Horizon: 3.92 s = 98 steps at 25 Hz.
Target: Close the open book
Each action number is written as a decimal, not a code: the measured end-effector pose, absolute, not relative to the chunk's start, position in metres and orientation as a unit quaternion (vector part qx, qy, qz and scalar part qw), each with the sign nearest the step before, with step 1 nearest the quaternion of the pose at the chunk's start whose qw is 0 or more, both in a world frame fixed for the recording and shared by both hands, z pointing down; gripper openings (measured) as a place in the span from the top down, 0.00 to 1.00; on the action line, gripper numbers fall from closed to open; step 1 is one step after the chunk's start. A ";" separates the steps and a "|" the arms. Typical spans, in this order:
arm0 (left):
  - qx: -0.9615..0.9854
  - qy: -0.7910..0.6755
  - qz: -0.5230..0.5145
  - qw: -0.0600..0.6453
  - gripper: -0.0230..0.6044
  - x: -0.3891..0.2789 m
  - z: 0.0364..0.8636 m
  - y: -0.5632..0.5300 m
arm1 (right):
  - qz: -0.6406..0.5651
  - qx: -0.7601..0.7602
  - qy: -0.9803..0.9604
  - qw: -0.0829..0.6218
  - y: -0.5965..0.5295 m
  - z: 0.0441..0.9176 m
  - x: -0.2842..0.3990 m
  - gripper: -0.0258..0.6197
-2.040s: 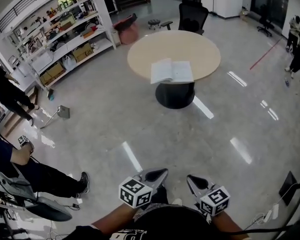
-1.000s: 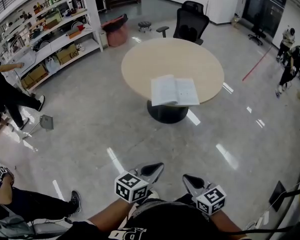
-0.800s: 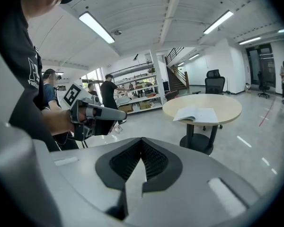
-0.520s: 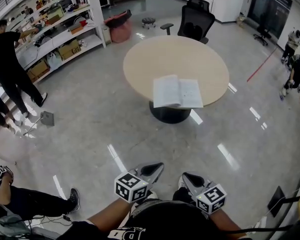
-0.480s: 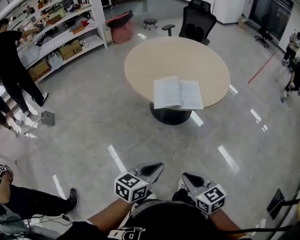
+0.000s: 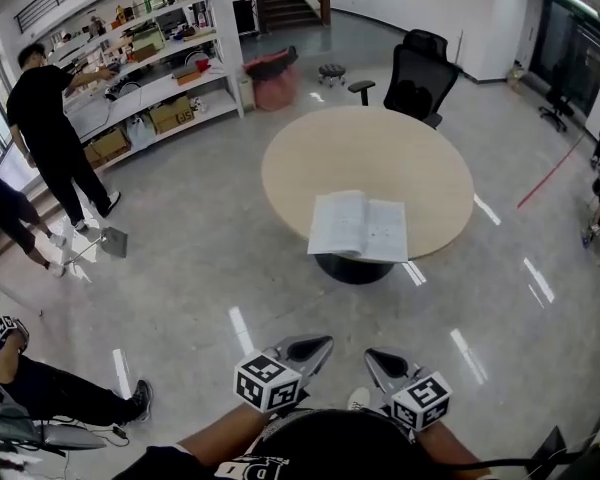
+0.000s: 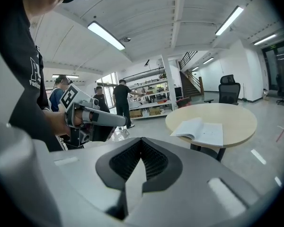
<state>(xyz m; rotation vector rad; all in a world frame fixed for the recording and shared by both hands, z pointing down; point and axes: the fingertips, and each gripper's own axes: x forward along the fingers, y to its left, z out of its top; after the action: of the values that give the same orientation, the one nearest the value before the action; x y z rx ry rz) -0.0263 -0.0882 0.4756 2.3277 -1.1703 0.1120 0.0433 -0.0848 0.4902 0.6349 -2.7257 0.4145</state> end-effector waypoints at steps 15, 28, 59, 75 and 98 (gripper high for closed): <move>0.824 -0.490 0.059 0.279 0.95 0.051 0.487 -0.127 | 0.168 0.176 -0.959 0.142 -0.136 0.508 0.128 0.95; 0.828 -0.474 0.100 0.281 0.95 0.065 0.486 -0.147 | 0.198 0.186 -0.954 0.125 -0.162 0.518 0.139 0.95; 0.848 -0.435 0.049 0.300 0.95 -0.145 0.511 -0.332 | 0.171 0.268 -0.928 0.194 -0.330 0.523 -0.024 0.95; 0.741 -0.475 -0.057 0.472 0.84 -0.218 0.640 -0.393 | 0.152 0.268 -0.924 0.225 -0.351 0.516 -0.021 0.95; 0.634 -0.467 -0.175 0.591 0.92 -0.201 0.734 -0.398 | 0.169 0.297 -0.917 0.203 -0.372 0.512 0.057 0.95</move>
<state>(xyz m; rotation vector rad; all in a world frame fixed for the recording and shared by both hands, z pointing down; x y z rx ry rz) -0.2007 -0.3985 0.7338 1.4750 -1.0871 -0.4062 0.0570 -0.3724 0.5116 0.8291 -2.5602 0.4721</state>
